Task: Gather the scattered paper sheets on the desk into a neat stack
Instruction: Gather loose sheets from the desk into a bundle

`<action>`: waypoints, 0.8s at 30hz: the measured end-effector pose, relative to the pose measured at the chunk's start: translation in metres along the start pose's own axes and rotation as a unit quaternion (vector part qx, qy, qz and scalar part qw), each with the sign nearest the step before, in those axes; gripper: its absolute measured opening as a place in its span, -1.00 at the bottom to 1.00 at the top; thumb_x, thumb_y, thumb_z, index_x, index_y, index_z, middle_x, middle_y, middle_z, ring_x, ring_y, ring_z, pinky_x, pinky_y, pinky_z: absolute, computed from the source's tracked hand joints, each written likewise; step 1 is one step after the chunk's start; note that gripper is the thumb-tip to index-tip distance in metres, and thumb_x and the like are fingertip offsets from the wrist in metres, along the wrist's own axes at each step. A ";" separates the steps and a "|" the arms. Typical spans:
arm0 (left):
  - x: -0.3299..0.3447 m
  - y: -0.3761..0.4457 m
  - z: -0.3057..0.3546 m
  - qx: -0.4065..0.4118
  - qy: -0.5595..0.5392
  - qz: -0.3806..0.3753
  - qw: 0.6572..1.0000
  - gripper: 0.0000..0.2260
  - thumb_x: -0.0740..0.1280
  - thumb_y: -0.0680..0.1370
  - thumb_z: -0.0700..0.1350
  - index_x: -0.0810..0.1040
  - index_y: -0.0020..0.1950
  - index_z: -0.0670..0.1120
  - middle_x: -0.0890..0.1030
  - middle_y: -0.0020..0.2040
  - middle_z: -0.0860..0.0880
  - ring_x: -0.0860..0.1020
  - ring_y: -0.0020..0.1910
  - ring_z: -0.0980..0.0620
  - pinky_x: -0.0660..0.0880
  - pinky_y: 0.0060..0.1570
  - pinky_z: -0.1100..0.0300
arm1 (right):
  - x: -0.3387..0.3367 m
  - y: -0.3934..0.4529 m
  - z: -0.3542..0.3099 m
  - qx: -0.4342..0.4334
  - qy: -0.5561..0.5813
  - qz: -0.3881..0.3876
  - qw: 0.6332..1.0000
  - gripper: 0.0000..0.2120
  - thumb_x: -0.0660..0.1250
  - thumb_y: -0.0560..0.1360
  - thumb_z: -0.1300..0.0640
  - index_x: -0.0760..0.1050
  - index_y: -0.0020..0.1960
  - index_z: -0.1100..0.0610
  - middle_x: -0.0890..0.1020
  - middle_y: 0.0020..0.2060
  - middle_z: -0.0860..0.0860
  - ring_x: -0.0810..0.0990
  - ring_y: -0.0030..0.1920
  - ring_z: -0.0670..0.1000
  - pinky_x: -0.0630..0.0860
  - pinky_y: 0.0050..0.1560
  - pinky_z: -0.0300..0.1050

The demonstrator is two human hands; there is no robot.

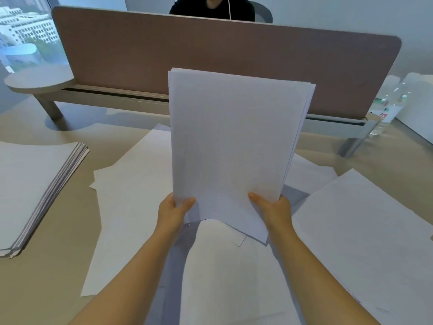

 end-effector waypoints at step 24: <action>-0.353 0.086 0.070 -0.020 0.033 0.127 0.991 -0.69 0.16 0.61 -0.14 0.39 0.33 -0.19 0.53 0.23 -0.17 0.50 0.20 -0.20 0.43 0.22 -0.04 | 0.347 -0.057 -0.001 0.010 -0.135 -0.160 0.978 -0.65 0.06 0.62 0.15 0.29 0.38 0.18 0.46 0.08 -0.02 0.43 -0.07 -0.07 0.42 -0.42 -0.53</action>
Point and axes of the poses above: each hand's wrist, its own y-axis towards the middle knuckle, its own x-axis out of the palm, z = x × y, the point moved 10 cm from there along y, towards the middle knuckle
